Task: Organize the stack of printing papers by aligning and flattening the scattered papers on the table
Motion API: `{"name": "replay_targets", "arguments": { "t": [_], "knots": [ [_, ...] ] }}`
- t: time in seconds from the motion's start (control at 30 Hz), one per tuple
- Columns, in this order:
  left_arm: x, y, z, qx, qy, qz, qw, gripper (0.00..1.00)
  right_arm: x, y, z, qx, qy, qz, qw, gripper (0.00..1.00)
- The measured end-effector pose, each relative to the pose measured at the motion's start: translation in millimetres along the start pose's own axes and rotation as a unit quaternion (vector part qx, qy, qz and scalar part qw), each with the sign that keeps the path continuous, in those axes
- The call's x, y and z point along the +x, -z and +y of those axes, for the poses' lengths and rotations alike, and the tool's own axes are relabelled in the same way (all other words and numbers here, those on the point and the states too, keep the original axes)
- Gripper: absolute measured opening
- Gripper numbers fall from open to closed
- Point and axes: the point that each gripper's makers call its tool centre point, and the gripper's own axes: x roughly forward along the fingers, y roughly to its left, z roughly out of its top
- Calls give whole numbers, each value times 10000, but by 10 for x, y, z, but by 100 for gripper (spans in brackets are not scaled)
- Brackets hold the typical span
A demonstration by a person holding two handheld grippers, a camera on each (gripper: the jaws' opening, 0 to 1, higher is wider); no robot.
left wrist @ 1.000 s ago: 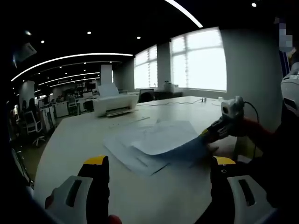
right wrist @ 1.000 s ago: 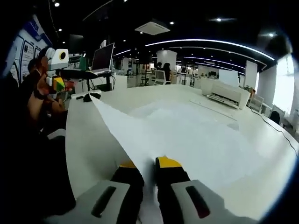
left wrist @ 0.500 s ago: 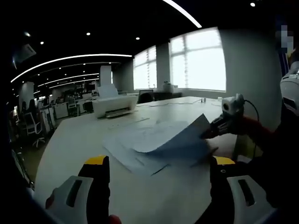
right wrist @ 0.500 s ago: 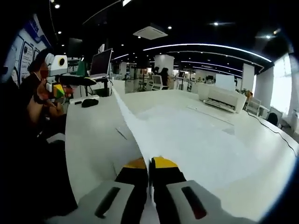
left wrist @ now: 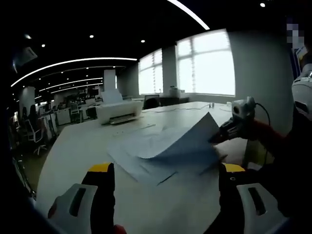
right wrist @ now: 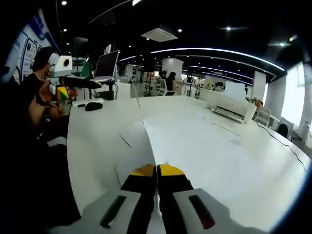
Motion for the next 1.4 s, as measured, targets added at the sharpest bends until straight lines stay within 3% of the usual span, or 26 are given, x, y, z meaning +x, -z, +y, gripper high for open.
{"name": "replay_targets", "arguments": {
  "t": [0.87,1.4],
  "knots": [
    [19,-65,-6,41,27,-72,10000,91,-267,-415,-60,-373,232,-402,9982,0],
    [29,-91,-32,87,63,-106,9999,91,-433,-726,-64,-864,333,-577,9940,0]
  ]
}}
